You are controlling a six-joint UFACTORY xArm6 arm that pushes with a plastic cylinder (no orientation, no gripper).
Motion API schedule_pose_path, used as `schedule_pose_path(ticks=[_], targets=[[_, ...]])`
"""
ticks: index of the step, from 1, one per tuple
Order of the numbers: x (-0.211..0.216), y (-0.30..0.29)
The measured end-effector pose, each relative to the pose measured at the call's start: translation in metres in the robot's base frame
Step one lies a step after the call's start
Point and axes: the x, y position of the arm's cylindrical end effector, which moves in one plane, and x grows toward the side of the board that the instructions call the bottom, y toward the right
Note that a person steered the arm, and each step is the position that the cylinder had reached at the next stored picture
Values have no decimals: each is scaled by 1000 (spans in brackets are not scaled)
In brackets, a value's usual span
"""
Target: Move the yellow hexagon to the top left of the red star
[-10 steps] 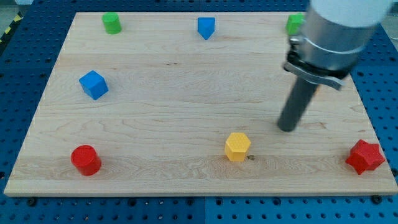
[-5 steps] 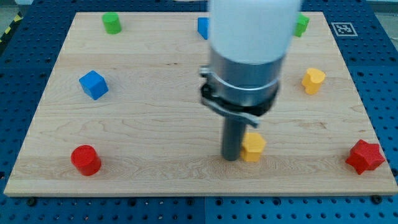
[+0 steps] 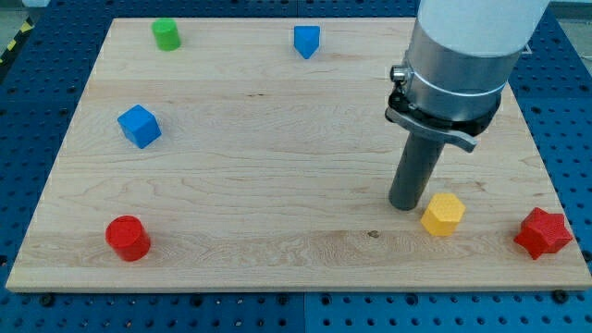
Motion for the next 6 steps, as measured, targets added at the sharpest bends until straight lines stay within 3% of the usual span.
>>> schedule_pose_path(ticks=[1,2,3,4,6], targets=[[4,37],[4,33],[10,-14],[34,-13],[43,65]])
